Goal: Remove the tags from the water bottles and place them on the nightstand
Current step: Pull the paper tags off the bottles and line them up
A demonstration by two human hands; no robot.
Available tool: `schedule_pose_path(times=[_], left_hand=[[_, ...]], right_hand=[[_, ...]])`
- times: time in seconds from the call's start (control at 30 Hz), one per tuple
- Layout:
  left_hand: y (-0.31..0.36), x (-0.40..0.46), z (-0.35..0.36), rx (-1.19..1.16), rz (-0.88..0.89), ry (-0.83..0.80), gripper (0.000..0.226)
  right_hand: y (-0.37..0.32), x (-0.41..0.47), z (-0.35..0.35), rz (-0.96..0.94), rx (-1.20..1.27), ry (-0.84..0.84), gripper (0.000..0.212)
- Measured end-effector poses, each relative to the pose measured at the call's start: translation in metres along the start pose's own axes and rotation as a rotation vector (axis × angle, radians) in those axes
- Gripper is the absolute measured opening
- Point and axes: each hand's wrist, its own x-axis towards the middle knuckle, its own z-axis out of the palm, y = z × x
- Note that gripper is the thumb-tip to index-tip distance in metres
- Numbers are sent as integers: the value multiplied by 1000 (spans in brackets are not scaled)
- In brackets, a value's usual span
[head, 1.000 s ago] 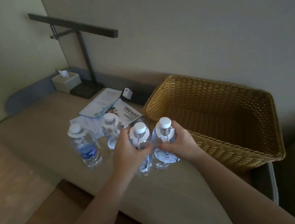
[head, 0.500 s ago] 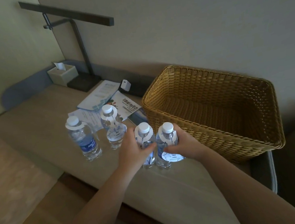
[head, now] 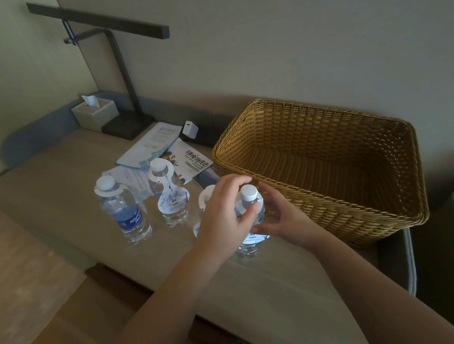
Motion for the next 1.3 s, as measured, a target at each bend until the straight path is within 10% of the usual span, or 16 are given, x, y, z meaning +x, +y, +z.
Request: schedule_pose_path(times=[0.53, 0.8, 1.1, 1.3], left_hand=[[17, 3, 38, 137, -140, -4, 30], [6, -18, 44, -199, -315, -132, 84], [-17, -17, 41, -391, -533, -357, 49], [-20, -22, 44, -340, -502, -310, 49]], right_hand=[[10, -36, -12, -18, 109, 58, 71], [20, -62, -22, 110, 41, 132, 112], [29, -79, -26, 138, 234, 230, 4], [21, -78, -16, 148, 74, 228, 35]])
